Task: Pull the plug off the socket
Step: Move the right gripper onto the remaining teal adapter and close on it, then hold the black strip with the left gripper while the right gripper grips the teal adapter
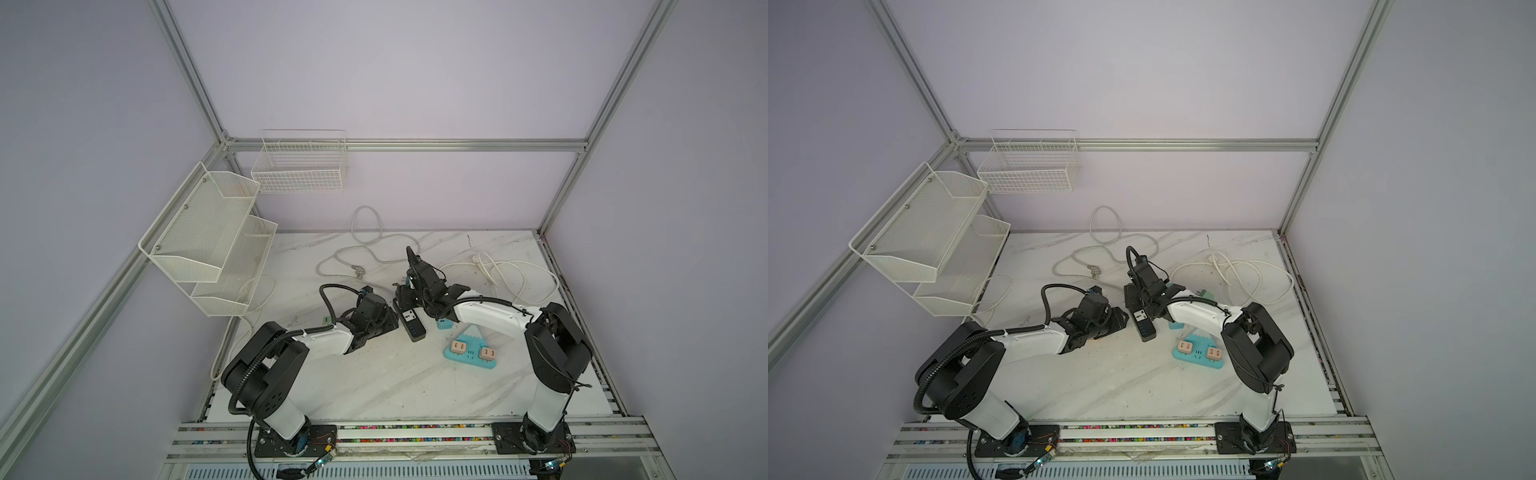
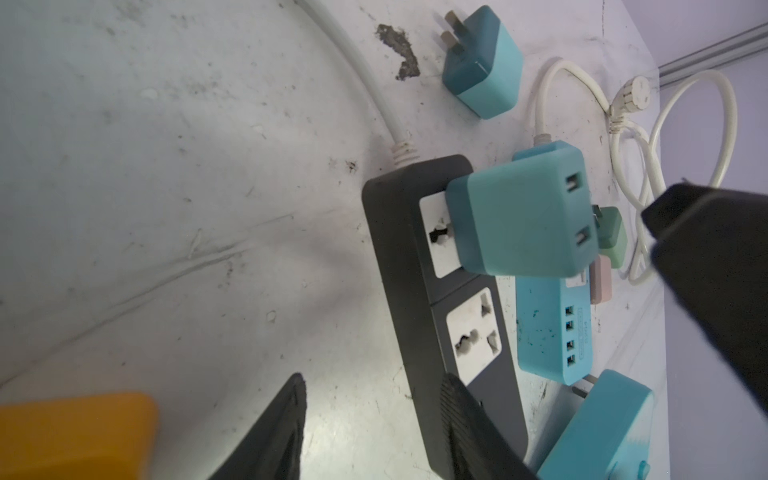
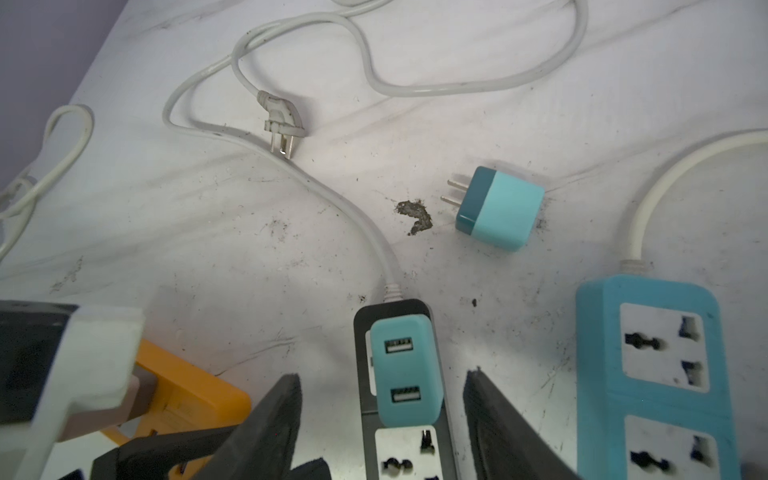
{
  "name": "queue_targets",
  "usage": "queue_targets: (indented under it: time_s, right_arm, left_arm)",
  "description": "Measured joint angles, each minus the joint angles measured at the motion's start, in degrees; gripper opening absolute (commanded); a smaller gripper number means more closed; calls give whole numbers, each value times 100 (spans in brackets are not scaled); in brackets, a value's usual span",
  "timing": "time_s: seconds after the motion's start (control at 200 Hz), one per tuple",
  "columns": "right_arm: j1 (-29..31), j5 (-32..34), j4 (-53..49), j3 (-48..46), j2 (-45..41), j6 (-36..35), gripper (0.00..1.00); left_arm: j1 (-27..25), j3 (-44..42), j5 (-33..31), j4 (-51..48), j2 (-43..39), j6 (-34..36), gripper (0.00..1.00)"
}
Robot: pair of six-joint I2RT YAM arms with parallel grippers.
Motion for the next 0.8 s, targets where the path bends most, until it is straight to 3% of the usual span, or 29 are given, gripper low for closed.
queue_targets:
  time_s: [0.8]
  right_arm:
    - [0,356,-498,750,953,-483,51]
  left_arm:
    - [262,437,354,584,780,-37,46]
